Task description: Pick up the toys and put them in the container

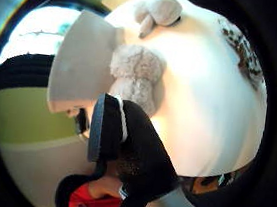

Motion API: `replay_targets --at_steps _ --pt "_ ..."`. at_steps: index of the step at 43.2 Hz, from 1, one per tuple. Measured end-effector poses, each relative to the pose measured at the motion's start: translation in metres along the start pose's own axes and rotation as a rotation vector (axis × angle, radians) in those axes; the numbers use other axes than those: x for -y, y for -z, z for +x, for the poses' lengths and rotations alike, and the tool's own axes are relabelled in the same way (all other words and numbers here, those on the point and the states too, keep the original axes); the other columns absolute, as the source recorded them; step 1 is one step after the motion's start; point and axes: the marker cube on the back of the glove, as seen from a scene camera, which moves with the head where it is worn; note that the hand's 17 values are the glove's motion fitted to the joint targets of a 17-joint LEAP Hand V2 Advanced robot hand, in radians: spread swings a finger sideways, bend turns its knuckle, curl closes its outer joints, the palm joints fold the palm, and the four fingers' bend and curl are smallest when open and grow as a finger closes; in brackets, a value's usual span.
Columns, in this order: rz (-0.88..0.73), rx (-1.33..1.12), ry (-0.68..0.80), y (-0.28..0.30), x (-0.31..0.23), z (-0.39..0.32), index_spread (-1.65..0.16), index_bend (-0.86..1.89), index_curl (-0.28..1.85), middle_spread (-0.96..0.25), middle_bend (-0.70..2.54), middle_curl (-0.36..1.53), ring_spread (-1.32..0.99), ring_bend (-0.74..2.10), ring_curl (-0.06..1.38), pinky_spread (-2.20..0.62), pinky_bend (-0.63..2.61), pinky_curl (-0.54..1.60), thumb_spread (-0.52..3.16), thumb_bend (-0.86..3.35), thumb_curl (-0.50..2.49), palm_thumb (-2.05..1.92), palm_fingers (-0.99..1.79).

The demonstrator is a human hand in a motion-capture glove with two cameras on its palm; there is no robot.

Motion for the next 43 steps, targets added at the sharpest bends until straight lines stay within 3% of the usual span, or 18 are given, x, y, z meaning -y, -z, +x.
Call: replay_targets --at_steps 7,15,34,43 --pt "0.003 0.000 0.004 0.001 -0.001 0.004 -0.23 0.19 0.09 -0.04 0.15 0.06 -0.02 0.16 0.02 0.03 0.66 0.19 0.76 -0.09 0.01 -0.13 -0.04" --pt "0.012 0.006 0.006 0.000 -0.001 0.004 -0.29 0.19 0.15 -0.04 0.16 0.10 -0.03 0.17 0.05 0.04 0.71 0.23 0.98 -0.09 0.02 -0.13 -0.08" --pt "0.140 0.105 0.101 -0.004 0.003 -0.010 -0.32 0.18 0.24 -0.05 0.16 0.17 -0.04 0.20 0.11 0.04 0.70 0.27 1.11 -0.09 0.05 -0.14 -0.07" --pt "0.087 0.083 0.118 -0.012 0.005 -0.021 -0.33 0.18 0.27 -0.05 0.17 0.20 -0.05 0.21 0.14 0.04 0.70 0.29 1.07 -0.09 0.07 -0.13 -0.03"
